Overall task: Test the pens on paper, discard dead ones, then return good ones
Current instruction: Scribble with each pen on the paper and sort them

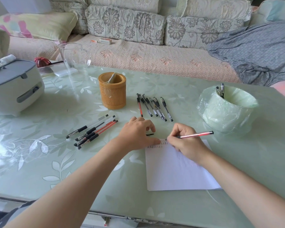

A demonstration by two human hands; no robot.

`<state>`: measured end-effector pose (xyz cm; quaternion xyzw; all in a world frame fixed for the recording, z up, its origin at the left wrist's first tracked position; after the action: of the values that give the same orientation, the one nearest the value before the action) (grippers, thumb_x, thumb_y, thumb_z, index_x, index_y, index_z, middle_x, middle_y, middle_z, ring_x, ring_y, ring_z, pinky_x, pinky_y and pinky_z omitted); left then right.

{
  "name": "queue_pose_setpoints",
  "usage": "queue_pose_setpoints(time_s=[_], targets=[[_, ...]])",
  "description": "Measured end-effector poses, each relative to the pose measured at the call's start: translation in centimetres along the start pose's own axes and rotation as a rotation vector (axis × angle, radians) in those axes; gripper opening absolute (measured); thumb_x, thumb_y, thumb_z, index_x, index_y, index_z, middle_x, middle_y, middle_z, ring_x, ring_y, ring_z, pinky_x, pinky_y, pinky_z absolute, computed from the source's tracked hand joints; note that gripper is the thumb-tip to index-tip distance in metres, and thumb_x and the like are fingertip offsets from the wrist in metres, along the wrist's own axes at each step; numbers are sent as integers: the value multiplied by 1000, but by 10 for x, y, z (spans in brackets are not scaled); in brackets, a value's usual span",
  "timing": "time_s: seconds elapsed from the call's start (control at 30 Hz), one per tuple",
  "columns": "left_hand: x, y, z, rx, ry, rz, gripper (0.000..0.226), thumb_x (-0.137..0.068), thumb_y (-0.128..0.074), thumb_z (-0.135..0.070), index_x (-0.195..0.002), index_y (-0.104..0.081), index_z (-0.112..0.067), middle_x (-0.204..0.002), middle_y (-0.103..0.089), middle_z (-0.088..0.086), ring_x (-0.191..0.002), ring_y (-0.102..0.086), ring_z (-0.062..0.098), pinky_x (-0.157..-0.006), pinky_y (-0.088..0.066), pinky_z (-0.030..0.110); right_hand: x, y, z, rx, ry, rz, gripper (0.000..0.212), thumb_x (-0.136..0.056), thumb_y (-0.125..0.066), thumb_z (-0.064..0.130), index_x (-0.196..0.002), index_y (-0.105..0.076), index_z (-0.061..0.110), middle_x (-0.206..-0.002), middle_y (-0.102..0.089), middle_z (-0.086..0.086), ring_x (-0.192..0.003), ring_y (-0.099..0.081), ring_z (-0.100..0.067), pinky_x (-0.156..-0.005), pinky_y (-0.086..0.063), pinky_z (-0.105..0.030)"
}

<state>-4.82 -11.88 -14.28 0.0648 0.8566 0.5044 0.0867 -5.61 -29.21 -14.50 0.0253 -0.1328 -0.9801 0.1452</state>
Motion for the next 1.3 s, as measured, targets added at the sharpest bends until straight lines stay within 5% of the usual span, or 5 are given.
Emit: queue_pose_setpoints(time_s=[0.37, 0.57, 0.7, 0.9, 1.3], targets=[[18, 25, 9, -95, -51, -13, 14, -87, -67, -33, -101, -70, -31, -99, -57, -13, -91, -48, 8, -76, -46, 28, -3, 3, 18, -127, 0, -6, 38, -102, -42, 1, -130, -59, 18, -98, -68, -14, -68, -65, -21, -48, -54, -33], [19, 32, 6, -84, -20, -110, 11, -90, -62, -31, -100, -67, -32, -88, -60, -17, -81, -55, 8, -71, -50, 30, -4, 12, 32, -362, -27, 1, 40, -101, -30, -5, -120, -62, 9, -100, -60, -16, -76, -69, -32, -64, -59, -41], [19, 35, 2, -9, -42, -163, 11, -89, -64, -27, -100, -69, -28, -85, -63, -14, -80, -60, 11, -72, -53, 34, -5, 22, 40, 34, 92, -69, 27, -95, -53, 0, -107, -54, 24, -94, -62, -10, -59, -62, -20, -54, -50, -31], [20, 38, -3, 44, -117, -215, 11, -88, -67, -24, -98, -70, -27, -84, -65, -14, -76, -60, 7, -71, -53, 34, -1, 22, 43, 657, 120, -121, 17, -85, -69, 24, -96, -71, 37, -88, -69, 22, -82, -63, -1, -79, -48, -23], [26, 39, -15, -37, -154, -190, 11, -88, -65, -30, -98, -69, -33, -85, -62, -17, -77, -57, 5, -69, -53, 35, 1, 6, 45, 765, 214, -66, 16, -89, -65, 22, -99, -71, 33, -99, -70, 16, -89, -61, -7, -82, -48, -28]])
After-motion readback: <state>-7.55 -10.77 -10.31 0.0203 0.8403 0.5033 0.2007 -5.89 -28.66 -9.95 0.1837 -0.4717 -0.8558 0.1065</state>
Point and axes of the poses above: each hand's wrist, its own x-axis away from the middle knuckle, its own y-axis out of the back of the hand, z = x × y, the point moved 6 cm from there along -x, towards the middle knuckle
